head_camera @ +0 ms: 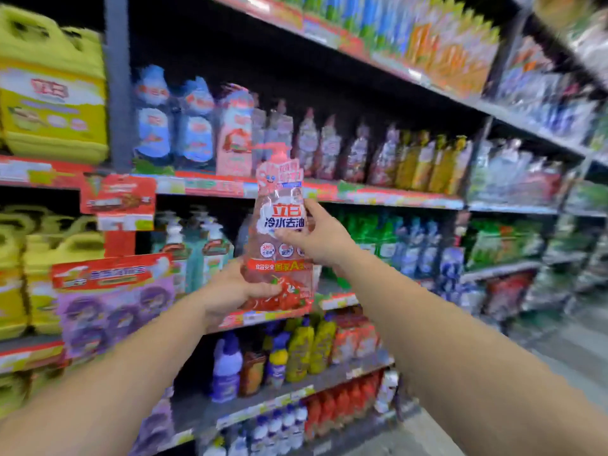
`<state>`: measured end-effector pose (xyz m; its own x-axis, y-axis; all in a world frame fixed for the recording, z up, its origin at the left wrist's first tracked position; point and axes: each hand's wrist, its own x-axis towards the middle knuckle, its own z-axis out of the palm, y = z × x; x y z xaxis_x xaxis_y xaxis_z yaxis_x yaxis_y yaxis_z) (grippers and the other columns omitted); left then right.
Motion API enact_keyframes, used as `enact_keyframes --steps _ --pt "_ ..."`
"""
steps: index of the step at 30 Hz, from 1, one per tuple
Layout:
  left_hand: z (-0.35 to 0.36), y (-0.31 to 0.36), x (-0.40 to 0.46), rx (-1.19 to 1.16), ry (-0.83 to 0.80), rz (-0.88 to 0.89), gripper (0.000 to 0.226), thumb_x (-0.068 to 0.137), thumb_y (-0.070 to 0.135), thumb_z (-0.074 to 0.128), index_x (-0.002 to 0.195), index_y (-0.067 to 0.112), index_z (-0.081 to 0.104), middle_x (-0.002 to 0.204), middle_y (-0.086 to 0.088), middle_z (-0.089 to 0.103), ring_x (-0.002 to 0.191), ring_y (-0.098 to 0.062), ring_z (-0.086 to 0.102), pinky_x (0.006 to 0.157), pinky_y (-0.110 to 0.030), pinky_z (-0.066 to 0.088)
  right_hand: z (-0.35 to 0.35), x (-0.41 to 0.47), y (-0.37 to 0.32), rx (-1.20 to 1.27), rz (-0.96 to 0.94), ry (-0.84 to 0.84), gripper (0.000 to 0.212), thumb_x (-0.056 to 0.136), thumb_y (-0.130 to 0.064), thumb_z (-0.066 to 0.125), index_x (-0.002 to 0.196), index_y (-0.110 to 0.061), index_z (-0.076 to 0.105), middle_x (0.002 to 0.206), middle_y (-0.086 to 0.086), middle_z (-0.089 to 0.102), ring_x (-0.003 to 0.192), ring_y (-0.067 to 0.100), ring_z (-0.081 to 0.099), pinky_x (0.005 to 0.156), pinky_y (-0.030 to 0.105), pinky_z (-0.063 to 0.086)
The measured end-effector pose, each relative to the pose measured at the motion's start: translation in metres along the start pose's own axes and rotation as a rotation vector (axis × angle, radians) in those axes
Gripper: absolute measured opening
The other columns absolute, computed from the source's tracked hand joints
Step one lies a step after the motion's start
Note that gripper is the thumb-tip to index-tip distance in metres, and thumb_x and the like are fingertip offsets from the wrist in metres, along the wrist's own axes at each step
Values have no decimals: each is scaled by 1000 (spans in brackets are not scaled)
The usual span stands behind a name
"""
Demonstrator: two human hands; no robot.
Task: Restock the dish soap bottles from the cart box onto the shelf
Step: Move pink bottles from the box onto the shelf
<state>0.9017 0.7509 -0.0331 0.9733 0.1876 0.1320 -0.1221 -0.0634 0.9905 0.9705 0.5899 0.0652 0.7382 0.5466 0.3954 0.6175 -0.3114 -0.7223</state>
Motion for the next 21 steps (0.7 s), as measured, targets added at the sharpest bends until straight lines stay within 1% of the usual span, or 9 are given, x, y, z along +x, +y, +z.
enact_keyframes --steps 2,4,6,8,12,15,17,19,21 --pt "49 15 40 19 -36 43 81 44 29 98 114 14 61 103 -7 76 97 -23 72 94 -47 55 -55 4 21 -50 10 72 61 79 -39 78 132 -28 49 96 -14 63 90 8 60 90 36 53" --pt "88 30 77 45 -82 89 92 37 40 98 118 18 58 105 -4 75 100 -24 71 92 -48 55 -101 10 41 -72 26 130 67 80 -41 77 137 -31 44 96 -15 62 87 8 60 81 29 52" --pt "122 43 110 10 -121 100 79 51 24 95 120 17 56 105 -4 75 100 -21 71 91 -41 55 -139 20 61 -68 32 181 70 79 -43 77 139 -34 41 104 -13 66 90 9 64 78 29 53" --pt "150 55 140 11 -148 117 59 66 10 88 116 16 57 103 -2 75 97 -18 71 88 -35 55 -167 36 82 -64 25 253 59 78 -42 78 130 -33 49 109 -10 69 94 11 67 82 33 55" --pt "184 76 206 52 -198 203 45 71 10 85 111 14 62 98 0 77 90 -14 73 78 -27 56 -208 78 123 -45 25 440 41 79 -44 76 113 -24 65 99 -7 73 82 8 70 61 20 52" --pt "200 94 258 87 -218 258 35 73 8 83 101 17 64 92 2 76 80 -9 72 69 -20 57 -235 118 147 3 13 542 35 80 -43 76 108 -23 68 96 -4 73 82 13 71 63 28 57" --pt "206 106 297 112 -201 289 40 70 13 87 102 19 63 97 1 76 86 -12 72 77 -25 57 -253 148 158 11 -6 538 36 81 -42 75 110 -23 66 96 -5 73 79 11 71 64 30 60" --pt "209 119 334 151 -203 312 46 68 17 89 105 19 62 100 0 76 92 -15 72 84 -31 56 -269 175 166 23 -40 497 38 82 -39 75 115 -25 63 96 -7 73 76 7 71 56 21 55" --pt "210 131 372 178 -188 344 45 69 17 88 106 19 63 98 1 76 91 -15 72 82 -31 57 -281 205 178 23 -76 436 46 82 -36 76 123 -32 56 101 -10 71 82 6 71 56 17 52"
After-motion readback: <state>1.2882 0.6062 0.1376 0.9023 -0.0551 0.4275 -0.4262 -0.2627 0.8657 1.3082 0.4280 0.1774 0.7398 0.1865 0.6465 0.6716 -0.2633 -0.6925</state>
